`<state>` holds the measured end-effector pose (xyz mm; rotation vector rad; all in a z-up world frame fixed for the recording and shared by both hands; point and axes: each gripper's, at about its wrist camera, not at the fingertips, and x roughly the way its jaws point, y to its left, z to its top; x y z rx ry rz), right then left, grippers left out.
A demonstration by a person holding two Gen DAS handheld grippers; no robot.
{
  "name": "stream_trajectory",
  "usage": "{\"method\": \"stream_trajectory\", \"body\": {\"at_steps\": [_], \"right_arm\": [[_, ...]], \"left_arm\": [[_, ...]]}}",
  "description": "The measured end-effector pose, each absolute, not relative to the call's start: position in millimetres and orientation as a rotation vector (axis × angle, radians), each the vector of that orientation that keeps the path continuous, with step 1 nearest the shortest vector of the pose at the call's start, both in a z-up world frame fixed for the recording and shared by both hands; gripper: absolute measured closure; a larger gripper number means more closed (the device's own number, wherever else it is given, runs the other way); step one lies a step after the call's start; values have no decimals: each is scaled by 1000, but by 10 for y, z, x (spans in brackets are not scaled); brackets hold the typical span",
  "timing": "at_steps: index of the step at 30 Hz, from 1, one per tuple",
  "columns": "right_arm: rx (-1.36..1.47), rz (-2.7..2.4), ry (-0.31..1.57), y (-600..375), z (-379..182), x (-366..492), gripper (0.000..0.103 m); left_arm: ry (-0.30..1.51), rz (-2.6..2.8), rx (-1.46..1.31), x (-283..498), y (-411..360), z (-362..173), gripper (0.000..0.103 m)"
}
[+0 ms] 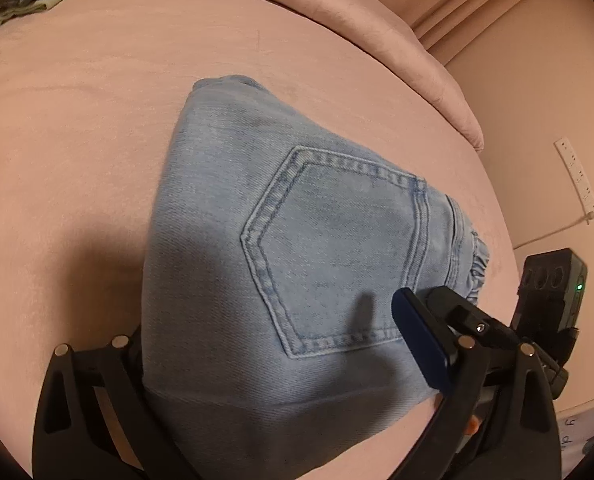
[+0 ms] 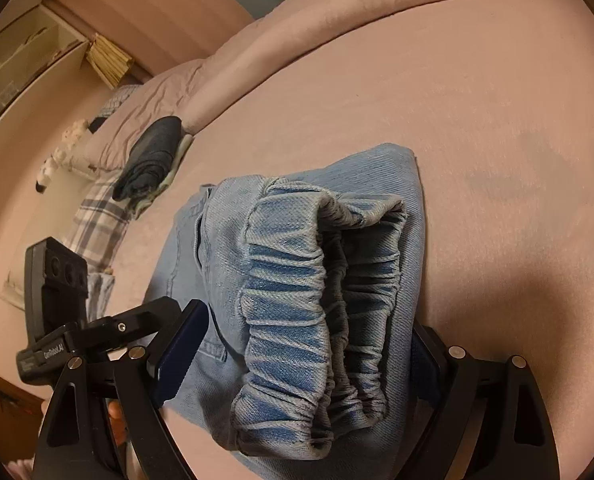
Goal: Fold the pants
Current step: 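Hold the folded waistband with the right gripper while the left gripper pins the jeans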
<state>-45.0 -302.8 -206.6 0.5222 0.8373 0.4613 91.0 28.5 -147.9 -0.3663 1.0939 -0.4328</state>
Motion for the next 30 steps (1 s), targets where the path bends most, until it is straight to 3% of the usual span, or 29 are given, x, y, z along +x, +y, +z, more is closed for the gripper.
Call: {"method": "stream_trajectory", "body": {"at_steps": [3, 7, 9, 20, 30], "right_arm": [[515, 447, 836, -3024, -2065, -451, 14], [509, 425, 834, -3014, -2055, -476, 20], [500, 413, 835, -3010, -2050, -482, 22], [371, 302, 812, -2827, -1958, -540, 31], [228, 235, 746, -2659, -1796, -653, 37]], "left_arm": [[1086, -412, -318, 884, 257, -1481, 14], [1086, -392, -312, 872, 327, -1494, 34], [1088, -387, -332, 871, 395, -1509, 39], [1039, -271, -196, 787, 188, -1425, 47], [973, -287, -172, 683, 222, -1309, 63]]}}
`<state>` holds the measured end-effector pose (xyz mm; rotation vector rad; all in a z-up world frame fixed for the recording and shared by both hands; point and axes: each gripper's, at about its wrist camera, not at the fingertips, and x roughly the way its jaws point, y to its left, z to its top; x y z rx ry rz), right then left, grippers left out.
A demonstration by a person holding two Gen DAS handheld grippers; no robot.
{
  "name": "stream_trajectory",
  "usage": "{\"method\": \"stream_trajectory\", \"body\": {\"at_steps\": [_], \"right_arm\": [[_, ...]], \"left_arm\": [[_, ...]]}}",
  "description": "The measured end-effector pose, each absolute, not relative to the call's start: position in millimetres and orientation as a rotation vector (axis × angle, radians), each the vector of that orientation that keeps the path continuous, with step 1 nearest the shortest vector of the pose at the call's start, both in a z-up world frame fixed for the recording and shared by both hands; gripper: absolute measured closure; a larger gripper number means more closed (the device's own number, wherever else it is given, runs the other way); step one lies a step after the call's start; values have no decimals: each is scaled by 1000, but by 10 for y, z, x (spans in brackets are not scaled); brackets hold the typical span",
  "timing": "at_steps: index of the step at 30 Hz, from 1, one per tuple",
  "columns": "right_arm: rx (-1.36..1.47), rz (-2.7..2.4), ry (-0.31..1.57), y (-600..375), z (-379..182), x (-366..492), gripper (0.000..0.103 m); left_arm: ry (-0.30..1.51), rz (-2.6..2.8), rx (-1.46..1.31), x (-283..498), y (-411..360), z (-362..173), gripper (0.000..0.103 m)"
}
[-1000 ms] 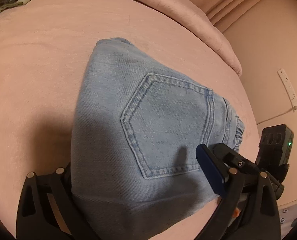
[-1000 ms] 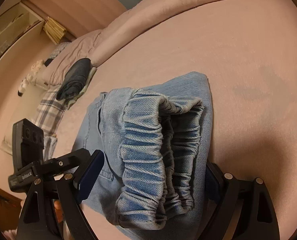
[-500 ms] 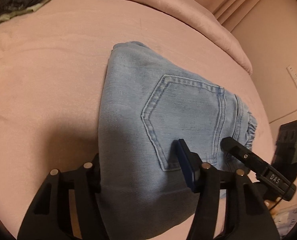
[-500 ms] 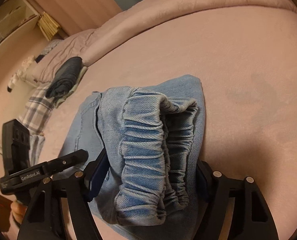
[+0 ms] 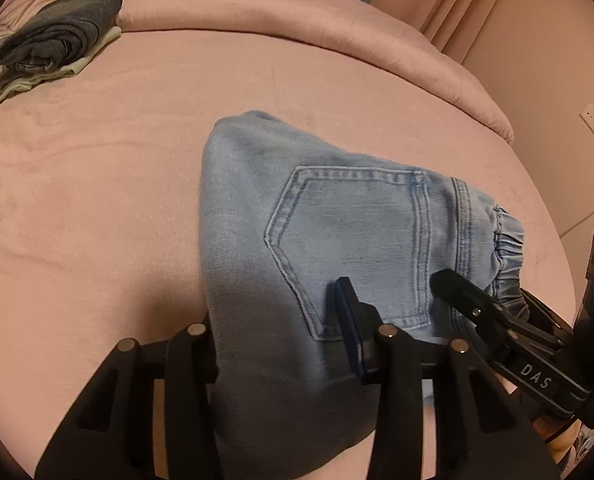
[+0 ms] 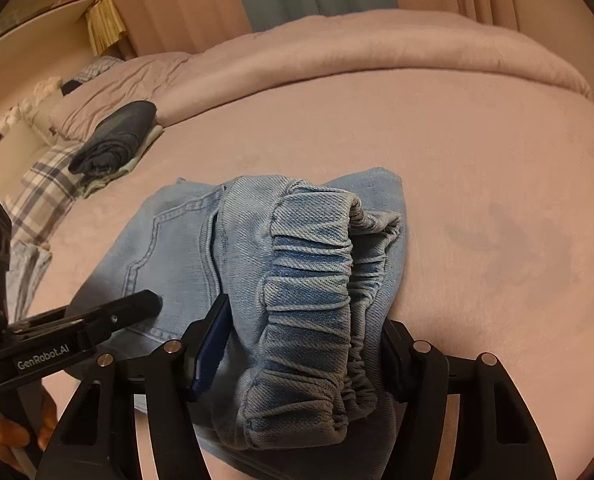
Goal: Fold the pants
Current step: 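Hold the folded waistband with the right gripper while the left gripper pins the jeans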
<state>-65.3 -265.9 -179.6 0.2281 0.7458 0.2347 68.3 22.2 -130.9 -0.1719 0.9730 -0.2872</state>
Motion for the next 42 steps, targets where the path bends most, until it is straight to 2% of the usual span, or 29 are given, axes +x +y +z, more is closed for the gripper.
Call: {"method": "stream_trajectory", "body": {"at_steps": [23, 42], "right_arm": [[113, 247, 644, -2357, -1446, -765, 41], [87, 255, 622, -2258, -1300, -541, 41]], "left_arm": [[879, -303, -189, 641, 371, -1051, 62], [842, -284, -187, 1032, 502, -896, 62]]}}
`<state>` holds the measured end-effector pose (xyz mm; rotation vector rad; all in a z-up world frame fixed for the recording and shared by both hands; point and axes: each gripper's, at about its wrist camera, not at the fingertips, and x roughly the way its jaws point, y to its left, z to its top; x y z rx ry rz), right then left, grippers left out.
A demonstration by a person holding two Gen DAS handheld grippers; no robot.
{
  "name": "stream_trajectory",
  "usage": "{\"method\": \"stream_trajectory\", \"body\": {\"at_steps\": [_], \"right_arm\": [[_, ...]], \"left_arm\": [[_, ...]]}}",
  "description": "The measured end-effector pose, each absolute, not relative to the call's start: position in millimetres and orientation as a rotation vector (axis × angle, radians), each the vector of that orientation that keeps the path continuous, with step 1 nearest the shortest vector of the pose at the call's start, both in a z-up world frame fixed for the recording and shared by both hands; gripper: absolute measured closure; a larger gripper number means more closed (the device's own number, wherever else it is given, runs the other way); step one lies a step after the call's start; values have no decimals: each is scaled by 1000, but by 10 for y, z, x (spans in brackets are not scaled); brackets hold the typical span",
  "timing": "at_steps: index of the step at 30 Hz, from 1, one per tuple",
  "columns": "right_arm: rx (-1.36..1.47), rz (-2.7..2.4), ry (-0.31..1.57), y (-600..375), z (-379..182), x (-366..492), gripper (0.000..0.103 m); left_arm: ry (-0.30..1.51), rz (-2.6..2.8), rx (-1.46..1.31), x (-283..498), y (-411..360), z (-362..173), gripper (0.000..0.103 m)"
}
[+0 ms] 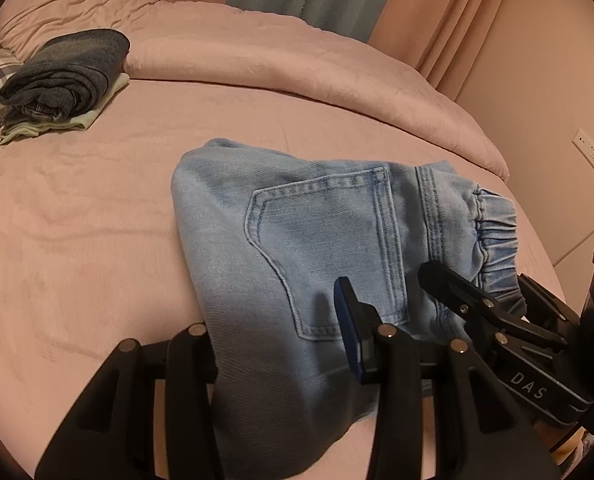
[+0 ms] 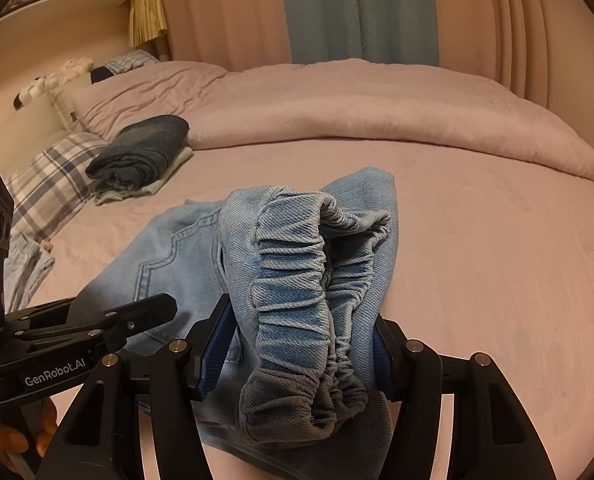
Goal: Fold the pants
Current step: 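Hold the folded waistband with the right gripper while the left gripper pins the jeans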
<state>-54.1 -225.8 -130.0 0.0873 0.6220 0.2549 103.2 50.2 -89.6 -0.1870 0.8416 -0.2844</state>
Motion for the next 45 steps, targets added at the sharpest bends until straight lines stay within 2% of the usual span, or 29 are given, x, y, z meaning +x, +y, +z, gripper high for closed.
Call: {"method": "stream_trajectory", "body": {"at_steps": [24, 45], "right_arm": [[83, 245, 590, -2235, -1244, -109, 41], [61, 212, 675, -2204, -1510, 347, 41]], "left_arm": [[811, -278, -155, 1766, 547, -851, 62], [859, -257, -119, 2129, 540, -1178, 62]]}}
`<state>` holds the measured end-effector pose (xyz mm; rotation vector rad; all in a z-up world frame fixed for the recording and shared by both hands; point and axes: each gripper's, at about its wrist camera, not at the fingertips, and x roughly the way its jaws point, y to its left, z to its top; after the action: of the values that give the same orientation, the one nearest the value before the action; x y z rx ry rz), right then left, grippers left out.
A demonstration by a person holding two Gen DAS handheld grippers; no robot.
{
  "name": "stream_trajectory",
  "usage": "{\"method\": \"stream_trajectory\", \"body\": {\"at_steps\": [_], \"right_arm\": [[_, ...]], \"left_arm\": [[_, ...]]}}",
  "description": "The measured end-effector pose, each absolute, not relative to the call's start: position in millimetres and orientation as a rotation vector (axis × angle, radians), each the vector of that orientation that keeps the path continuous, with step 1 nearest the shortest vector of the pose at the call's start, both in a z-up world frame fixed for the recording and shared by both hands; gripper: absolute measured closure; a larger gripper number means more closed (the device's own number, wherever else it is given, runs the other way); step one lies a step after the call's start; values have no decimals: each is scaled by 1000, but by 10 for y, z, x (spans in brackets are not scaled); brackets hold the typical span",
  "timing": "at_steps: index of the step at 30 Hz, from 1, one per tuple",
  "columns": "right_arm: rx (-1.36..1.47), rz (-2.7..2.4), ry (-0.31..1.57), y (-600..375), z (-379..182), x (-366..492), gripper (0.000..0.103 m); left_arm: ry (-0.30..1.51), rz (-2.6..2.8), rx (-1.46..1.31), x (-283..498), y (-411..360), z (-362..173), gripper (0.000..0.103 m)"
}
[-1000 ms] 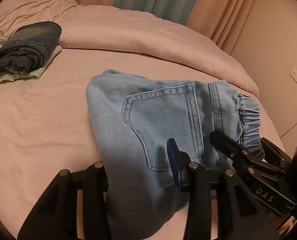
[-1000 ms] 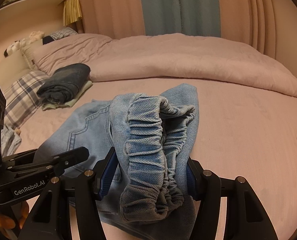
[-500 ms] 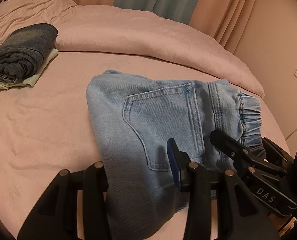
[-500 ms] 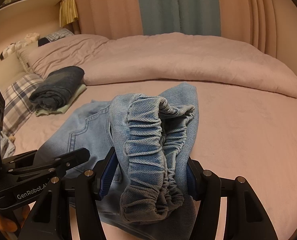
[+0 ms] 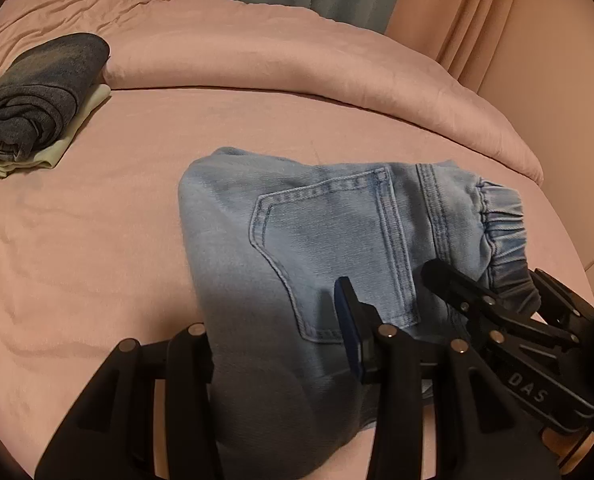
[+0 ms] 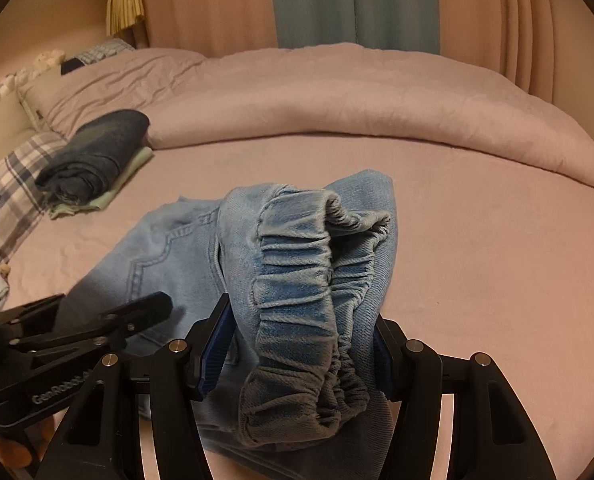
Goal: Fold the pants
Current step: 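Hold the folded waistband with the right gripper while the left gripper pins the jeans, then open both grippers and withdraw them from the folded jeans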
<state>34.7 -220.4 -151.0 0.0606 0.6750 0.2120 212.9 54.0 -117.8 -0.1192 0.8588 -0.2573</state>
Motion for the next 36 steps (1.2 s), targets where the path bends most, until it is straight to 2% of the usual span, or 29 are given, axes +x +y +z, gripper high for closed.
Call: {"method": "stream_trajectory", "body": {"at_steps": [8, 11, 14, 15, 18, 21, 27, 30, 31, 34, 36], "right_arm": [[67, 203, 705, -2242, -1574, 403, 41], [86, 197, 717, -2282, -1592, 422, 40], [104, 185, 738, -2325, -1611, 446, 33], [110, 180, 748, -2338, -1615, 449, 33], [144, 175, 752, -2413, -1604, 406, 32], [159, 166, 726, -2463, -1556, 325, 27], [75, 96, 584, -2448, -1286, 115, 26], [51, 167, 591, -2368, -1284, 136, 26], [48, 185, 601, -2340, -1301, 166, 26], [10, 217, 624, -2222, -1403, 214, 42], [-15, 204, 660, -2179, -1513, 273, 46]], "left_arm": [[866, -238, -105, 2148, 564, -1218, 61], [880, -222, -103, 2150, 577, -1243, 58], [880, -199, -99, 2130, 620, -1242, 49], [877, -184, -95, 2117, 637, -1235, 43], [862, -153, -106, 2070, 717, -1198, 37], [836, -128, -124, 2008, 798, -1125, 36], [797, -179, -111, 1893, 707, -1010, 33], [819, -212, -77, 1888, 556, -1073, 32], [830, -218, -64, 1898, 506, -1121, 32], [861, -219, -30, 1948, 412, -1244, 33], [879, -215, -7, 1985, 391, -1311, 32]]}}
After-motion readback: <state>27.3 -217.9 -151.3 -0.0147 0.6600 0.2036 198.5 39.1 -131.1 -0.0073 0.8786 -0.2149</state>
